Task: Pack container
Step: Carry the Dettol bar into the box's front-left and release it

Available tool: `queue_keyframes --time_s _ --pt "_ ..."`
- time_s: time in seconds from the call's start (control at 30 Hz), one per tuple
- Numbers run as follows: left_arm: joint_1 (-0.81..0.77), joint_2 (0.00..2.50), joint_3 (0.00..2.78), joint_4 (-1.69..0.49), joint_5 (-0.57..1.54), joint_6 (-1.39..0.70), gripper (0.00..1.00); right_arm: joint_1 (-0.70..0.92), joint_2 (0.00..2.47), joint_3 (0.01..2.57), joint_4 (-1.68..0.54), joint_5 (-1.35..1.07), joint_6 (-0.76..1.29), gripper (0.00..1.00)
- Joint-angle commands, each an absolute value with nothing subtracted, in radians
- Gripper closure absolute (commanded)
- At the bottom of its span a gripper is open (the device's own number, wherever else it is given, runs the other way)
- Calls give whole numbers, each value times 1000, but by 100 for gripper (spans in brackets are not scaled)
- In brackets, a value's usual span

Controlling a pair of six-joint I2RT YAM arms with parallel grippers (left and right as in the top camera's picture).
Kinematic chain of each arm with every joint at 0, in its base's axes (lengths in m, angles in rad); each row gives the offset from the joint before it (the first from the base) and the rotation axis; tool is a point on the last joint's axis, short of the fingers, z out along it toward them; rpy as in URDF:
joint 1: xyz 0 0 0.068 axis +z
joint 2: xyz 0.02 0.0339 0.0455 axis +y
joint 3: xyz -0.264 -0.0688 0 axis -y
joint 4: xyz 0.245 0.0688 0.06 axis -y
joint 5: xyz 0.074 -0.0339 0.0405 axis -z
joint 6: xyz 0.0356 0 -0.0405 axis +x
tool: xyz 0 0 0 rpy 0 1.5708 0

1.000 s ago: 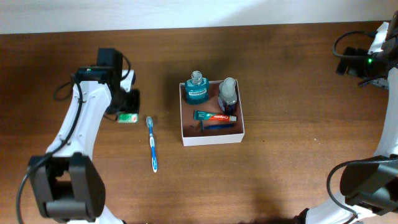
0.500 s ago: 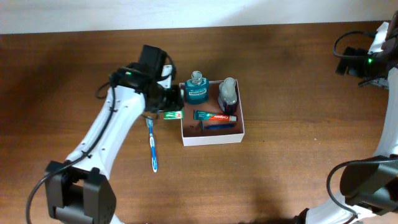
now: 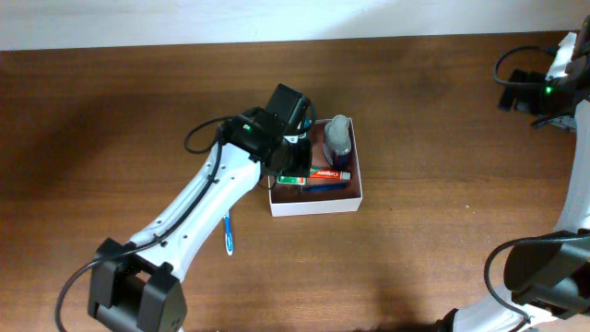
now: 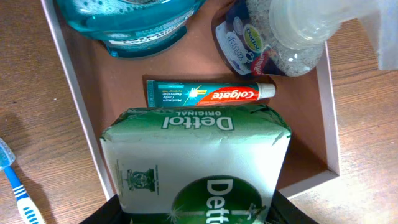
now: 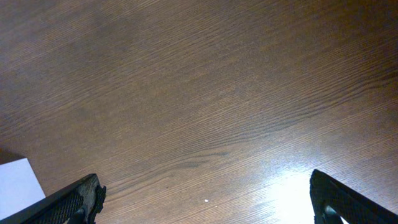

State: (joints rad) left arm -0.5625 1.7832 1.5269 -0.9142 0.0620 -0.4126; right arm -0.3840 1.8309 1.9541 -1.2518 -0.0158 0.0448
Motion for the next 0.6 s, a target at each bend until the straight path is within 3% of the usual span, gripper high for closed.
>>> queue_keyframes --time_s 0.0,0.27,0.33,0.37,0.57 --pt "-563 1840 1535 -908 29 -434 95 -387 1829 1962 -1249 -14 46 2" --pt "-563 1921 1535 -910 30 -434 95 -387 1829 1962 -1250 -14 46 2" --pt "-563 1921 1535 -909 30 -434 85 -387 1829 1962 -1249 -14 46 2" --pt "-563 1921 1535 -909 30 -434 71 -387 1829 1962 -1249 -14 46 2" --pt "-562 1916 1538 -924 41 -433 55 -387 1829 1962 -1250 -14 46 2"
